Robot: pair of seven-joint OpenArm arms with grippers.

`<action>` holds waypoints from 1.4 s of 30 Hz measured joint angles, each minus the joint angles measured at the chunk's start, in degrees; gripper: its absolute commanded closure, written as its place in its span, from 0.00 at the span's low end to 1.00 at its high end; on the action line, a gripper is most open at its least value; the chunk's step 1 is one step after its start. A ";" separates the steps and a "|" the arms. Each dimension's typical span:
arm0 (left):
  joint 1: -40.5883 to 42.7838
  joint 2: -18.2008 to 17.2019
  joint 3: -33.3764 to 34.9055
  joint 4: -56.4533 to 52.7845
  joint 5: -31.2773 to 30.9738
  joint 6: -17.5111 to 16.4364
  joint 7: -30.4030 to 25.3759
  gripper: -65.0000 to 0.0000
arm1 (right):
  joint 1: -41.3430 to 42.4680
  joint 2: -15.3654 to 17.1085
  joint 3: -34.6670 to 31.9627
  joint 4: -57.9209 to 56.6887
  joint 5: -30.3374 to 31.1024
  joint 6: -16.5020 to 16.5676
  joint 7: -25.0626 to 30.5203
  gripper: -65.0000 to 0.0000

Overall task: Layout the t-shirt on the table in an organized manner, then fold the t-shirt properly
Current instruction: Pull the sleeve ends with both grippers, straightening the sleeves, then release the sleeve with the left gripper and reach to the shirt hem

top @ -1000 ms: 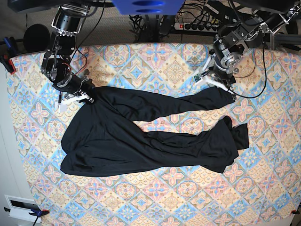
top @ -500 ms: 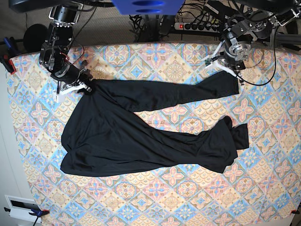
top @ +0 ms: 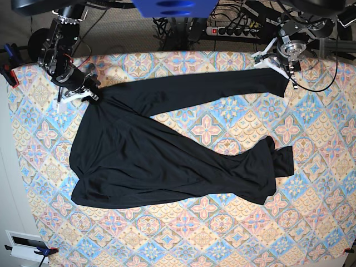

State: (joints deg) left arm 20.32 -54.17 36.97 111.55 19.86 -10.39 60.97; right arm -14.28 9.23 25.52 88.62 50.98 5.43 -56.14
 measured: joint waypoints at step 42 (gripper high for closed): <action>3.76 12.44 -39.41 -0.07 -19.76 -0.72 -6.99 0.69 | -8.70 0.26 0.15 20.06 -2.99 -1.38 -0.92 0.70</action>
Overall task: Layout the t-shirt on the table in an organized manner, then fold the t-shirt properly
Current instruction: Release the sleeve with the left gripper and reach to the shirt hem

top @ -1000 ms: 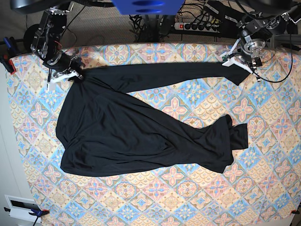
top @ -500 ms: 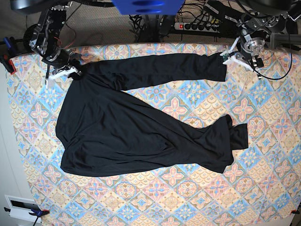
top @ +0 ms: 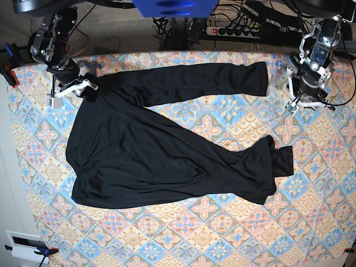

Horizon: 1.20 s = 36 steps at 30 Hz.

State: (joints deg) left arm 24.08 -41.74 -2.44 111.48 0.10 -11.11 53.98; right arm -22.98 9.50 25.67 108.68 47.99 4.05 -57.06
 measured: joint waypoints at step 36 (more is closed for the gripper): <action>-59.14 26.51 -22.16 -63.49 -17.73 8.26 -4.79 0.48 | 0.35 0.07 -7.54 0.02 -0.15 0.00 0.44 0.70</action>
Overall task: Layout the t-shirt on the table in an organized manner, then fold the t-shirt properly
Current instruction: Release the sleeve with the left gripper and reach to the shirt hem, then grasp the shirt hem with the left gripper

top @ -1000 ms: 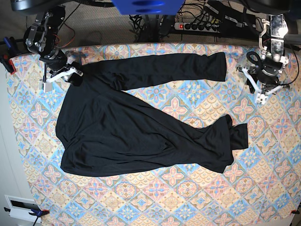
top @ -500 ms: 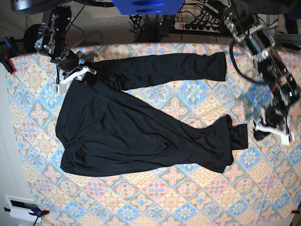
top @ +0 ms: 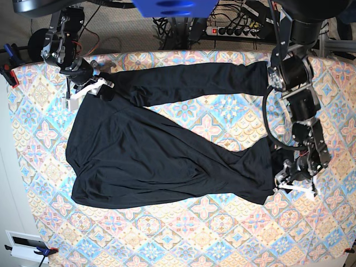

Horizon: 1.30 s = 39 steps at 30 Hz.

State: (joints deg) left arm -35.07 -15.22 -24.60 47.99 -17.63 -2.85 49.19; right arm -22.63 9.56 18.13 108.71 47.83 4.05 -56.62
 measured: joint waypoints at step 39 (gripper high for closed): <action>-0.46 0.90 8.55 -9.66 -0.76 0.07 -12.31 0.60 | -0.02 -0.04 -0.15 0.00 -0.04 -0.02 -0.02 0.70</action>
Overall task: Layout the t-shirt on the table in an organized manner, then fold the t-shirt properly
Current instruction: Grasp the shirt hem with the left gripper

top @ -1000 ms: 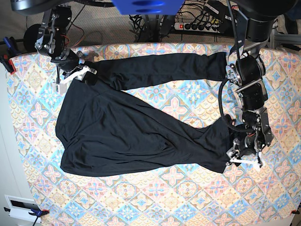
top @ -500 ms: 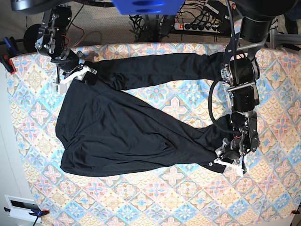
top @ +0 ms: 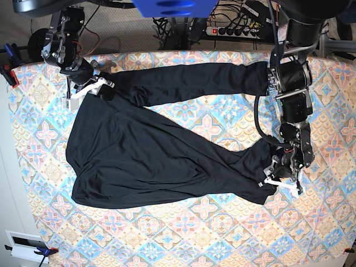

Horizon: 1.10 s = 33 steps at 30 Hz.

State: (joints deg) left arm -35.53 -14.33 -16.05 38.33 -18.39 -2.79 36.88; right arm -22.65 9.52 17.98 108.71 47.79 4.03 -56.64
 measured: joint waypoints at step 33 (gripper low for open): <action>0.46 5.25 0.42 0.02 0.26 -0.02 -0.44 0.99 | 0.11 0.00 0.00 -0.02 0.02 0.02 0.00 0.70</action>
State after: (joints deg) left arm -35.07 -9.08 -15.64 38.35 -18.13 -2.81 36.45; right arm -22.55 9.52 17.98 108.68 47.81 4.05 -56.64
